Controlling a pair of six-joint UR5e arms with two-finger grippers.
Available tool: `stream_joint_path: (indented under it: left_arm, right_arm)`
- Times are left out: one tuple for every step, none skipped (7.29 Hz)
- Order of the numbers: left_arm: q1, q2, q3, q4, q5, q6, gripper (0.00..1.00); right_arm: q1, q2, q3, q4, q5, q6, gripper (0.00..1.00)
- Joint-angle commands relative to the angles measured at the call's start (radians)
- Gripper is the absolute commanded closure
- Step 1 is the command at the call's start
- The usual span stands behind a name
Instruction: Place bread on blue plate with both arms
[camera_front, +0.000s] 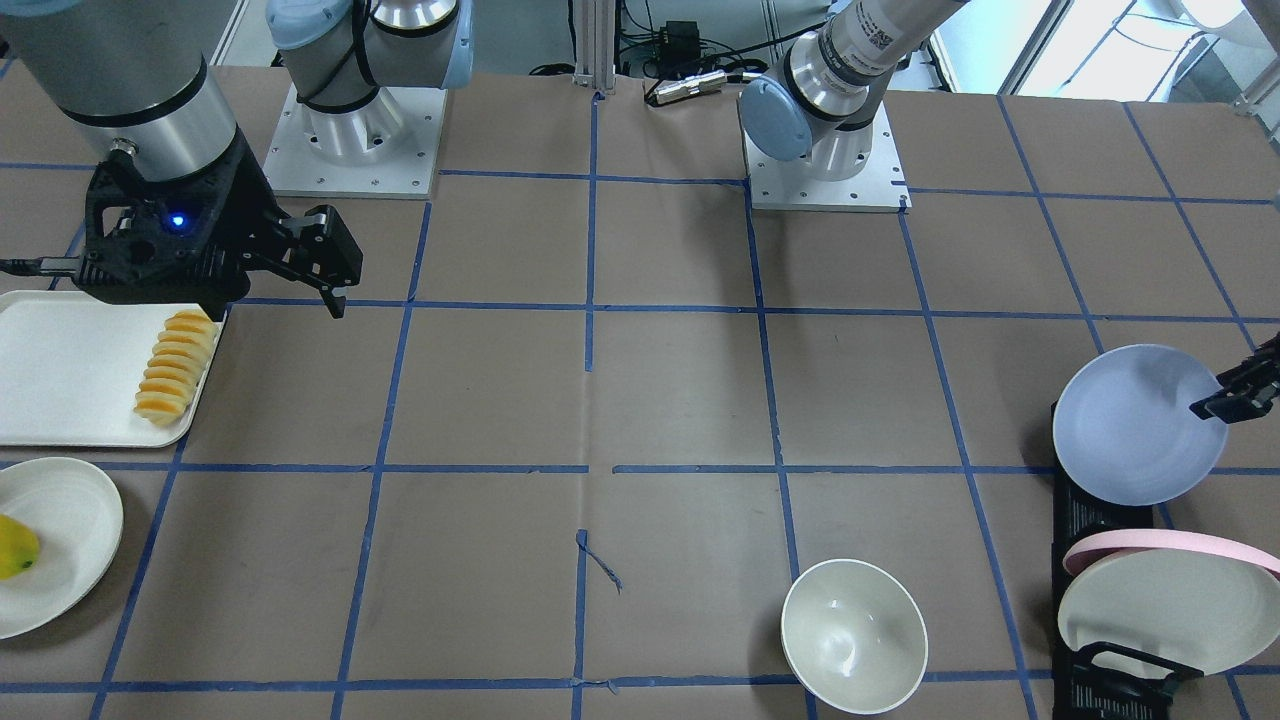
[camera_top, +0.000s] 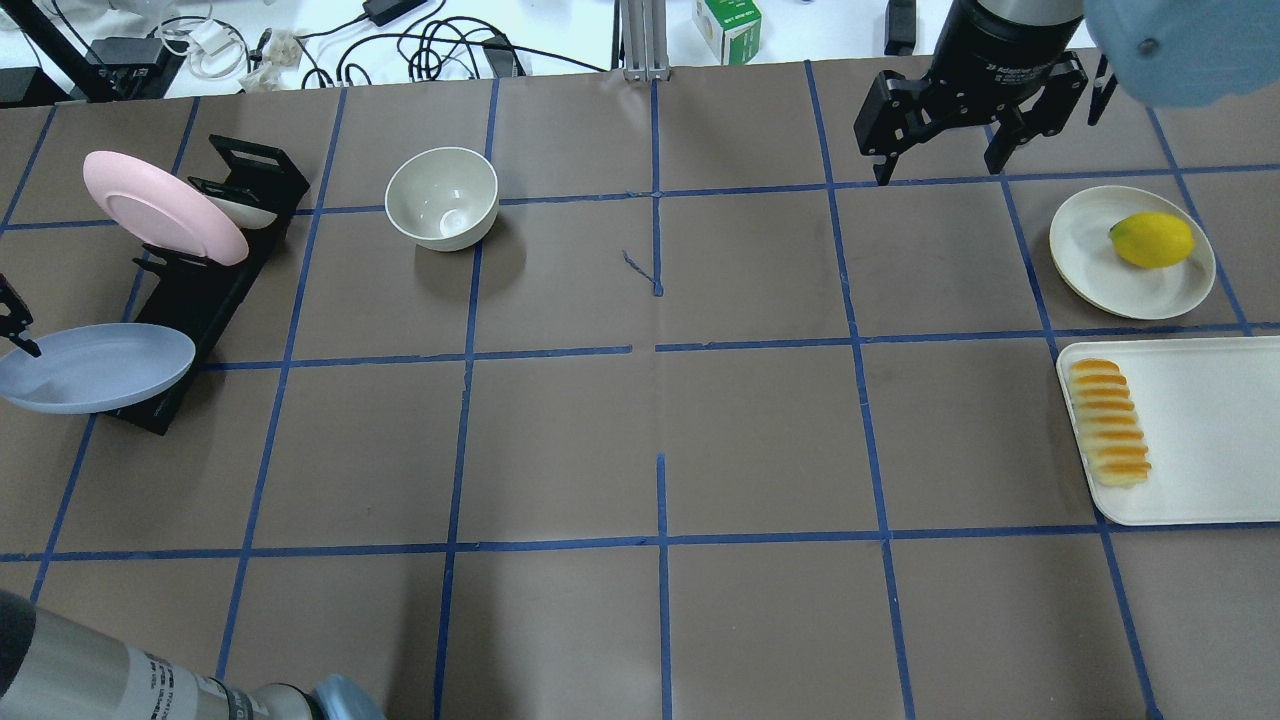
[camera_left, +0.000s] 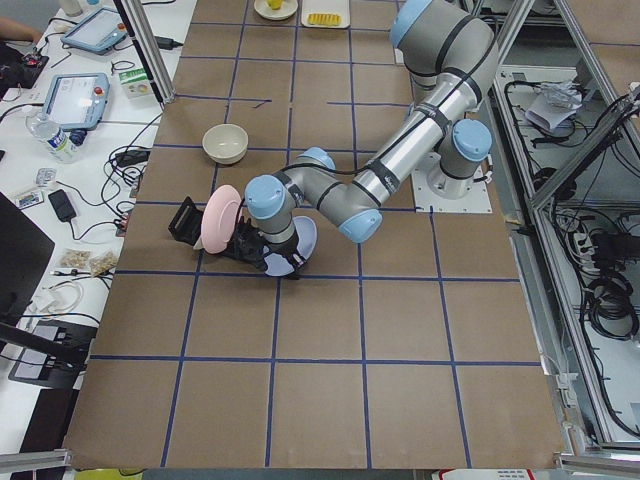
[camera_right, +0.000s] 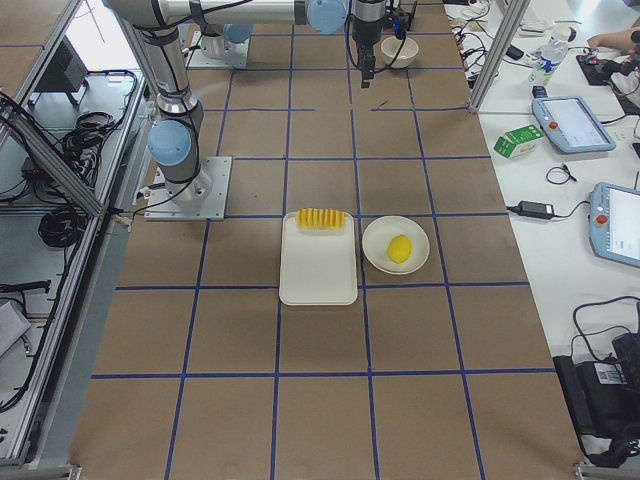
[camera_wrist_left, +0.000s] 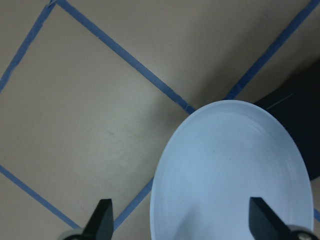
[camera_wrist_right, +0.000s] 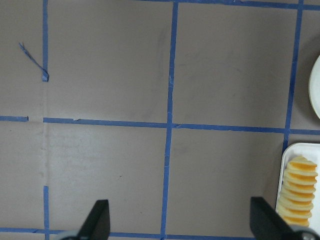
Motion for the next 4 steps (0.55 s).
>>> stream_joint_path:
  left_arm:
    - [0.020,0.007,-0.005,-0.031,-0.005,0.015,0.77]
    - [0.047,0.015,-0.006,-0.043,-0.005,0.021,0.93]
    - [0.055,0.013,-0.006,-0.060,-0.005,0.032,1.00]
    - [0.066,0.020,-0.008,-0.081,-0.005,0.039,1.00]
  right_arm:
    - [0.000,-0.001,0.000,0.000,0.000,0.000,0.00]
    - [0.000,-0.001,0.000,0.000,0.000,0.000,0.00]
    - [0.000,-0.001,0.000,0.000,0.000,0.000,0.00]
    - [0.000,0.001,0.000,0.001,0.000,0.000,0.00]
